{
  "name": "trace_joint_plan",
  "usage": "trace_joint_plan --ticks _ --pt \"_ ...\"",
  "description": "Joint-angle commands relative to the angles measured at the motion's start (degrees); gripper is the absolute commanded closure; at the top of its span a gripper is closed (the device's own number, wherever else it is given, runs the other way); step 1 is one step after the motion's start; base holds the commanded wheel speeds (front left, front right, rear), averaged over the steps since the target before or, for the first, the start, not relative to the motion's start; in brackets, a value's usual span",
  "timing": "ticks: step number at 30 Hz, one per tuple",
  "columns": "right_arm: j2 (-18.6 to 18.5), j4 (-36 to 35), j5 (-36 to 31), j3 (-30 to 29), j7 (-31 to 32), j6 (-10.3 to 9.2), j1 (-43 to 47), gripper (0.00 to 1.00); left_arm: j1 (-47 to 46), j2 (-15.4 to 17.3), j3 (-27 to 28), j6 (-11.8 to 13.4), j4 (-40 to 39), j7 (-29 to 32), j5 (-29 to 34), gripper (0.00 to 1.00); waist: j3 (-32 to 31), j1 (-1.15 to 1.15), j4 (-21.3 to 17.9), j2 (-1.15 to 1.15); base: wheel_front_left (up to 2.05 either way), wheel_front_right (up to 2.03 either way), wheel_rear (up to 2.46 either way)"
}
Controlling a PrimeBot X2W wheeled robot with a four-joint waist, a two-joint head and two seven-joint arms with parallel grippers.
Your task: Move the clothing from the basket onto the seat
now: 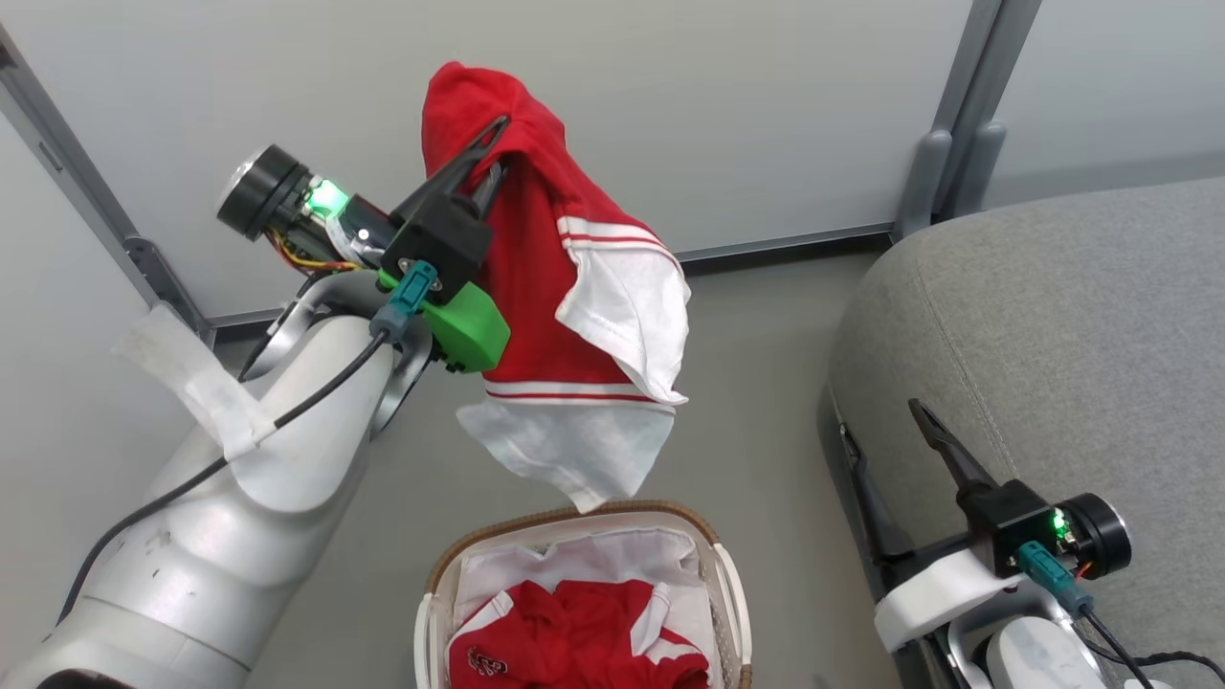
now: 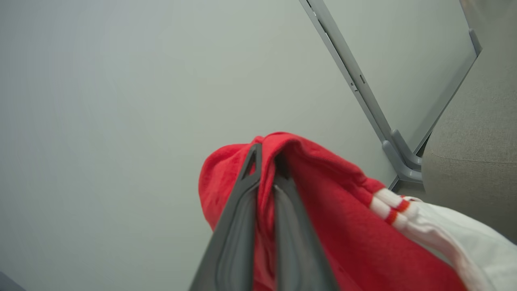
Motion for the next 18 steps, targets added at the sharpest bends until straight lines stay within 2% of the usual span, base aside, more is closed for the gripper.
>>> trace_joint_plan --ticks 1,6,15,18 --pt "-0.25 0.18 0.29 0.61 -0.14 -0.06 0.53 0.00 -1.56 -0.33 0.04 -0.19 -0.29 -0.19 0.40 1.00 -0.72 0.00 0.61 0.00 0.00 0.00 0.00" --pt "-0.26 1.19 0.74 4.40 -0.14 -0.06 -0.89 0.00 -4.34 -1.42 -0.20 0.03 0.29 -0.13 0.40 1.00 -1.26 0.00 1.19 0.00 0.00 0.00 0.00" --pt "-0.27 2.60 3.16 14.96 -0.14 -0.06 -7.69 0.00 -7.03 -3.83 -2.02 -0.53 2.02 -0.12 0.32 1.00 -1.68 0.00 2.12 0.00 0.00 0.00 0.00" --pt "-0.27 3.74 3.22 16.54 -0.14 -0.06 -9.98 0.00 -7.38 -4.99 -2.58 -0.58 2.43 0.05 0.16 1.00 -1.91 0.00 2.77 0.00 0.00 0.00 0.00"
